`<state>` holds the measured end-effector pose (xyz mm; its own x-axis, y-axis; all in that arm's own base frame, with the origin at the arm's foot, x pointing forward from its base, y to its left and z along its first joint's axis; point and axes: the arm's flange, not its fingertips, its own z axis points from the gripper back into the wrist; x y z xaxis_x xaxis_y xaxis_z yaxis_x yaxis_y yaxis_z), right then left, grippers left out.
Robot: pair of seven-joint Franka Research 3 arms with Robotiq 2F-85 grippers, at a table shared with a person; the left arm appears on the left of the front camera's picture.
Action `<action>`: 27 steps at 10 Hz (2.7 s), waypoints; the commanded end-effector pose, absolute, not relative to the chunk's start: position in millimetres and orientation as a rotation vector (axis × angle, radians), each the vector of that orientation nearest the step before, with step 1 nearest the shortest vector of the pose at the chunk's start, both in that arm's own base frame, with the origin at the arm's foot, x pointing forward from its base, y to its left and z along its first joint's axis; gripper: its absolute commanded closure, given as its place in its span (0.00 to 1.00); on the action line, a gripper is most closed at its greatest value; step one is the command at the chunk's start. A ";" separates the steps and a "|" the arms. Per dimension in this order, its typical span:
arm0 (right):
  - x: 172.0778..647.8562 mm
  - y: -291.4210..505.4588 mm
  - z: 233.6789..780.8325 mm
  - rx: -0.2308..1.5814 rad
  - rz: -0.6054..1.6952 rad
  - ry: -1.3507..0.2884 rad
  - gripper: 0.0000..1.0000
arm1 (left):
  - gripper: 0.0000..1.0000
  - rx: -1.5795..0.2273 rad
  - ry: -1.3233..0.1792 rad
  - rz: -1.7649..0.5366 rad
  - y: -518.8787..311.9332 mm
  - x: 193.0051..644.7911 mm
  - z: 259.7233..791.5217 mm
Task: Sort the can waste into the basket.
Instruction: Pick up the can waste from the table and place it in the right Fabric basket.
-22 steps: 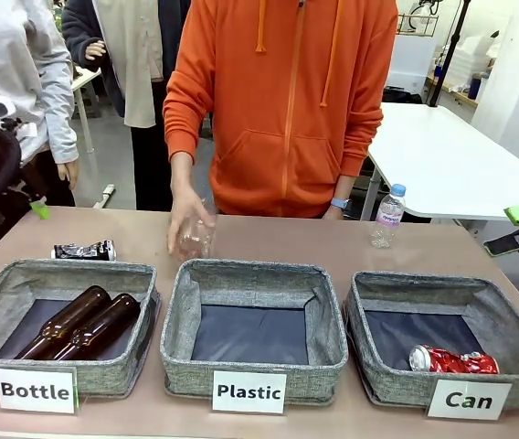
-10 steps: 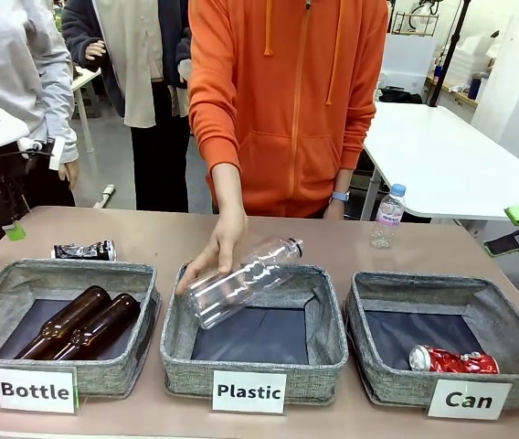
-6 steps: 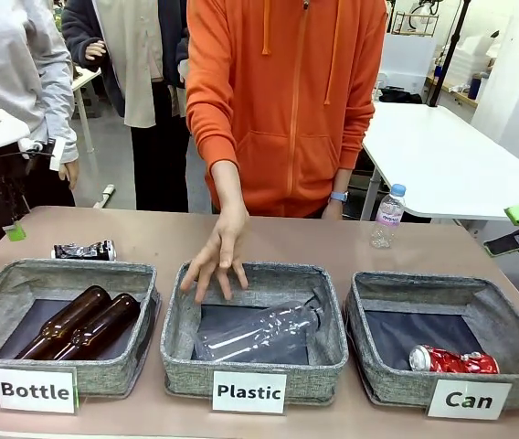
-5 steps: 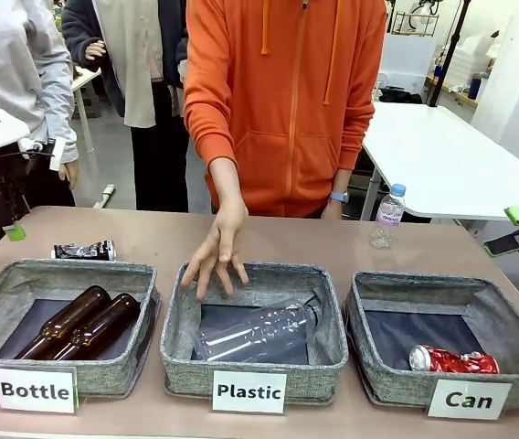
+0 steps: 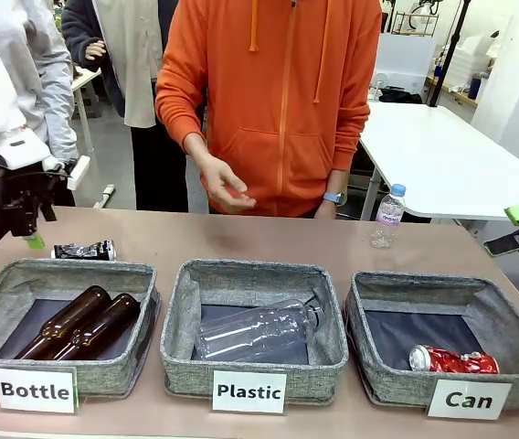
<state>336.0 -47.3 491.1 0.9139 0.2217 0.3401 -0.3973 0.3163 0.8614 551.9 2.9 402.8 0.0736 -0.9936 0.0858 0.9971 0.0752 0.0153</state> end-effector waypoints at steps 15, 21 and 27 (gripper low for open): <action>334.7 -51.0 490.9 1.177 0.434 -0.170 0.00 | 0.00 -0.159 0.038 -1.522 -8.3 616.0 326.8; 334.7 -51.0 490.9 1.177 0.434 -0.170 0.00 | 0.00 -0.144 0.079 -1.534 -11.5 614.1 307.8; 334.7 -51.0 490.9 1.177 0.434 -0.170 0.00 | 0.00 -0.094 0.053 -1.514 -14.5 611.8 298.4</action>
